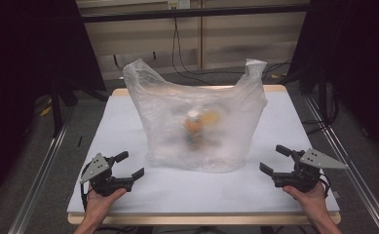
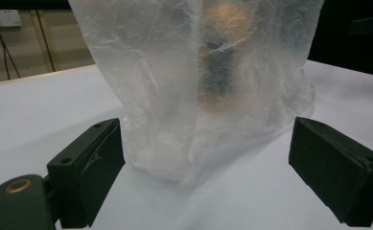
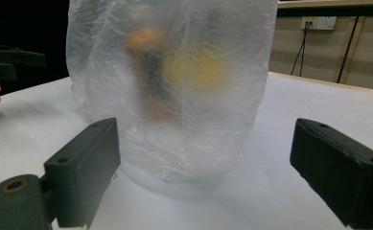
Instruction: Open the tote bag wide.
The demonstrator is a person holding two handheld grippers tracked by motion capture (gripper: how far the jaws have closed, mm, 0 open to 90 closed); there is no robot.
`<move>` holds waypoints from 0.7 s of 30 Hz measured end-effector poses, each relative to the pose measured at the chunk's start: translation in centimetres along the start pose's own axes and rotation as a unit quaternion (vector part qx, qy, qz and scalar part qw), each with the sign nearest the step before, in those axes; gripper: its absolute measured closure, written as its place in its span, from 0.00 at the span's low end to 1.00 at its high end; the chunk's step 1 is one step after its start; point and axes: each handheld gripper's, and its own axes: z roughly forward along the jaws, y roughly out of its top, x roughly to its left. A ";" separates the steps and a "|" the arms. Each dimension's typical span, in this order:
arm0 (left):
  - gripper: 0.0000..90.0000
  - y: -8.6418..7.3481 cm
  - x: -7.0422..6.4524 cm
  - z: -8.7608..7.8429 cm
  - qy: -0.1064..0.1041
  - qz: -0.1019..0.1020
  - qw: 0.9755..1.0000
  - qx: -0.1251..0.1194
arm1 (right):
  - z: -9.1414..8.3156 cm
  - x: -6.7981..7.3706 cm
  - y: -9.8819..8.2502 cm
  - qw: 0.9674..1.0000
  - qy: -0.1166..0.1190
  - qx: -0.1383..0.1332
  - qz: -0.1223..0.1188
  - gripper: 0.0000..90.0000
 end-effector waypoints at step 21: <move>0.48 0.7 -0.6 1.0 -0.043 0.010 0.998 0.036 | 1.3 0.5 0.5 0.998 0.060 0.009 -0.012 0.66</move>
